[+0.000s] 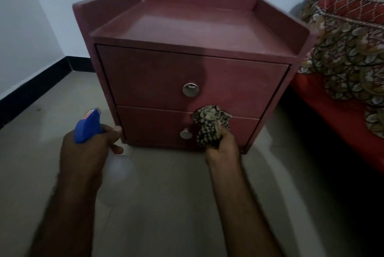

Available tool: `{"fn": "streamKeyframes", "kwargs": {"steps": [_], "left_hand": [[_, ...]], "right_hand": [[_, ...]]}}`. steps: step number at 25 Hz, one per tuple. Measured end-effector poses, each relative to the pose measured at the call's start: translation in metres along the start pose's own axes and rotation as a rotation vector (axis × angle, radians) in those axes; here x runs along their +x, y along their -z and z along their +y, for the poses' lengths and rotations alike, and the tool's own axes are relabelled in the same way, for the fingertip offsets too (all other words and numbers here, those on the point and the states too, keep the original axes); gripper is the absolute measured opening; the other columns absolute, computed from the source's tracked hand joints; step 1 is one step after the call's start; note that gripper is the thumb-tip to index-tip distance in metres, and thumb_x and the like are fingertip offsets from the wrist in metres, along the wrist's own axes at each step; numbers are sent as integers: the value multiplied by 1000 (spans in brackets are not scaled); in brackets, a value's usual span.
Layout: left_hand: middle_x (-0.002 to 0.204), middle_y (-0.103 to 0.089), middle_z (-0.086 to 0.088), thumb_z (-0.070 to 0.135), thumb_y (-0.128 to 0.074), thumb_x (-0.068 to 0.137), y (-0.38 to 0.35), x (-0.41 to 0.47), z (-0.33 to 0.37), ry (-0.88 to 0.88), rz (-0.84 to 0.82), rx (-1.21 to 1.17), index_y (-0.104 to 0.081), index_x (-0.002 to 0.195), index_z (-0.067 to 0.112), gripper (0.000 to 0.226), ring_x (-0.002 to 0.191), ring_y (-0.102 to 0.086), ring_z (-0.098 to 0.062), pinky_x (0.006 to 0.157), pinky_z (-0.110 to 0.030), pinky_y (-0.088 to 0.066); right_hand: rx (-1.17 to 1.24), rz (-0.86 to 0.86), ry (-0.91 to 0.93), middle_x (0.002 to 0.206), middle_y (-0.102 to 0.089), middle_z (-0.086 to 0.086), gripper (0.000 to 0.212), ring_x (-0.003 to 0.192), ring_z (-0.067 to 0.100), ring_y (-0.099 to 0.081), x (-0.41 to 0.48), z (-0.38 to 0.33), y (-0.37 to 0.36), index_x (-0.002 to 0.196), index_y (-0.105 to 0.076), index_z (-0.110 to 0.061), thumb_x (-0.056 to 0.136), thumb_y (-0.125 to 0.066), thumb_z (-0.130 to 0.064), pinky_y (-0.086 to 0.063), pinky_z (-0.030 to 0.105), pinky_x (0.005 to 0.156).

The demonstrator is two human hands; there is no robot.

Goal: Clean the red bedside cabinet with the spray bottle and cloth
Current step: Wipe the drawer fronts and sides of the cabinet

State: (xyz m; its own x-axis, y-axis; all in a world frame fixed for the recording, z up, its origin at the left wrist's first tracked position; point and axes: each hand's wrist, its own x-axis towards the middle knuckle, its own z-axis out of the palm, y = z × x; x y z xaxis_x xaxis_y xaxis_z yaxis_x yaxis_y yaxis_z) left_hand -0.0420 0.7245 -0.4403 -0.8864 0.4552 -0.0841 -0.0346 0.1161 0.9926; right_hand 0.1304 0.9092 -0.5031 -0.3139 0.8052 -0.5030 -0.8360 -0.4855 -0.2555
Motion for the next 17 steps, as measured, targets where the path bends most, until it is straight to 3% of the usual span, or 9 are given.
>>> {"fn": "streamKeyframes", "kwargs": {"steps": [2,4,8,12,17], "left_hand": [[77,-70,2,14,-76,85,-6,-6,4,-13,-18,0,-66,80,25,16,70,-68,-25,93,-63,-54],[67,-71,3,15,-76,85,-12,-12,9,-33,-44,-10,-69,74,27,18,73,-69,-29,95,-65,-53],[65,-71,1,17,-77,85,-21,-21,15,-53,-92,-13,-72,69,32,22,86,-69,-35,99,-68,-49],[71,-69,-15,18,-77,85,-32,-28,20,-81,-110,-23,-69,76,18,12,81,-70,-34,98,-65,-51],[76,-69,-21,20,-77,84,-30,-30,26,-73,-112,-14,-70,88,15,9,76,-70,-33,99,-66,-49]], "right_hand": [[-3,-36,122,124,-71,7,40,105,19,-70,-1,-27,13,134,-62,-7,95,-58,-2,-59,29,88],[-78,60,269,129,-68,18,40,118,31,-67,5,-53,16,133,-64,0,93,-61,1,-54,43,103],[-169,216,375,123,-70,22,44,112,36,-70,1,-88,13,131,-63,4,87,-70,3,-59,45,92],[-200,174,367,120,-71,25,42,110,38,-70,-11,-95,-5,128,-64,7,86,-69,6,-57,52,95],[-182,122,410,118,-72,24,45,107,37,-72,-20,-109,-33,128,-63,4,84,-74,1,-58,54,95]]}}
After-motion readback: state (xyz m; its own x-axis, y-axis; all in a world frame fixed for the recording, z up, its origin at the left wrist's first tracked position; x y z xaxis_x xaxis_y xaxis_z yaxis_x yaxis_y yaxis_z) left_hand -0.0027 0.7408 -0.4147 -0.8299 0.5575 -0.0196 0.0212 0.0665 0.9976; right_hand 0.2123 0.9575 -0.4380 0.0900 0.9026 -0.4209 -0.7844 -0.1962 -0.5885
